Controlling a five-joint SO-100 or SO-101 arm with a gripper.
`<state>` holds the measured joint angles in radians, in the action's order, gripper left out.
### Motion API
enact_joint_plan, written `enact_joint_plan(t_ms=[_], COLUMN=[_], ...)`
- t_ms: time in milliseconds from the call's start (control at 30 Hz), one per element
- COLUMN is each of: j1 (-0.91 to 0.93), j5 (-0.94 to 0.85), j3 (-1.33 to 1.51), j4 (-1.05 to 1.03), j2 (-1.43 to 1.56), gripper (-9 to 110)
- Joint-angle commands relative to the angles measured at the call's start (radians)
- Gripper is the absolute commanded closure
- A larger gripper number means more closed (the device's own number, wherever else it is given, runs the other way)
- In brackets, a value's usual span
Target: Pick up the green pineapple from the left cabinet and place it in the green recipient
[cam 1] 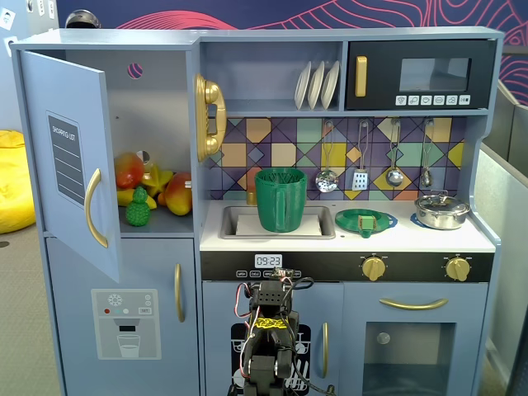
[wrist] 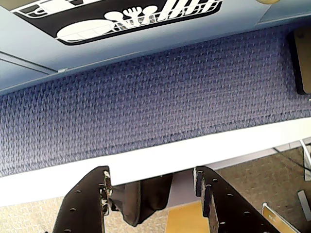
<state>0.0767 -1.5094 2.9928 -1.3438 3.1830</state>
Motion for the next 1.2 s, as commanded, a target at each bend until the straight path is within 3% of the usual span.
enact_joint_plan(t_ms=[0,633,867,1167], j1=[-0.043,-0.075,-0.431,-0.793], j5=[0.011,-0.012,0.015,-0.215], j3=[0.006,0.003,-0.046,-0.236], j4=[-0.186,-0.175,0.229,0.979], j2=[-0.003,-0.005,-0.012,-0.261], gripper=[101,101,101,100])
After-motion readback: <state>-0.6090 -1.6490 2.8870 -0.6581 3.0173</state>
